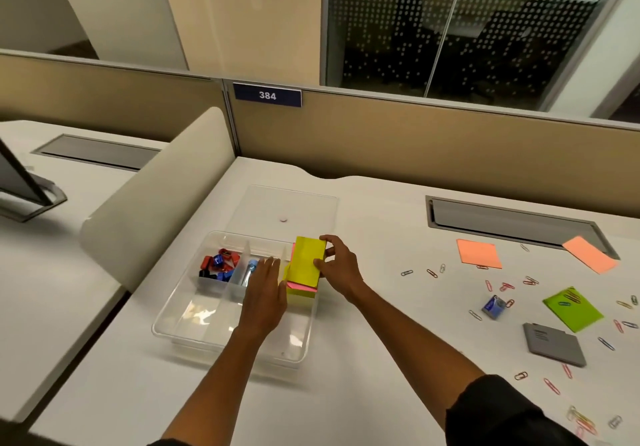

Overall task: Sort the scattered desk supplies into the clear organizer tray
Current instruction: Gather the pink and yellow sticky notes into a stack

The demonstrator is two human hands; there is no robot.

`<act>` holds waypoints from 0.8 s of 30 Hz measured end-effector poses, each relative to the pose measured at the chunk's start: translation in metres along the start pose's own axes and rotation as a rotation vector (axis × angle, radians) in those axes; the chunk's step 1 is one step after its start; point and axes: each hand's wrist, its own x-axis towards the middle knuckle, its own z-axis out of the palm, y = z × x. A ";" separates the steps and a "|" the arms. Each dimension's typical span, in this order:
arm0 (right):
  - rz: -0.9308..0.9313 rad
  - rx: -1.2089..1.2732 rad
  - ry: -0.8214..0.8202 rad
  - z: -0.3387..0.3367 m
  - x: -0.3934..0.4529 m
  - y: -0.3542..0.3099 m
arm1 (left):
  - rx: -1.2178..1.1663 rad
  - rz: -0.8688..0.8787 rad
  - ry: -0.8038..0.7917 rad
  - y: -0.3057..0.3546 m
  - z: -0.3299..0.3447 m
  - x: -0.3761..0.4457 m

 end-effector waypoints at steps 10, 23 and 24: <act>-0.150 -0.440 -0.034 0.027 0.012 0.003 | 0.053 0.005 -0.100 -0.009 -0.001 0.000; -0.271 -0.899 0.001 0.005 0.012 0.014 | 0.122 0.063 -0.005 0.000 -0.003 -0.004; -0.265 -0.899 0.014 0.000 0.010 0.017 | 0.154 0.065 -0.009 0.001 -0.003 -0.004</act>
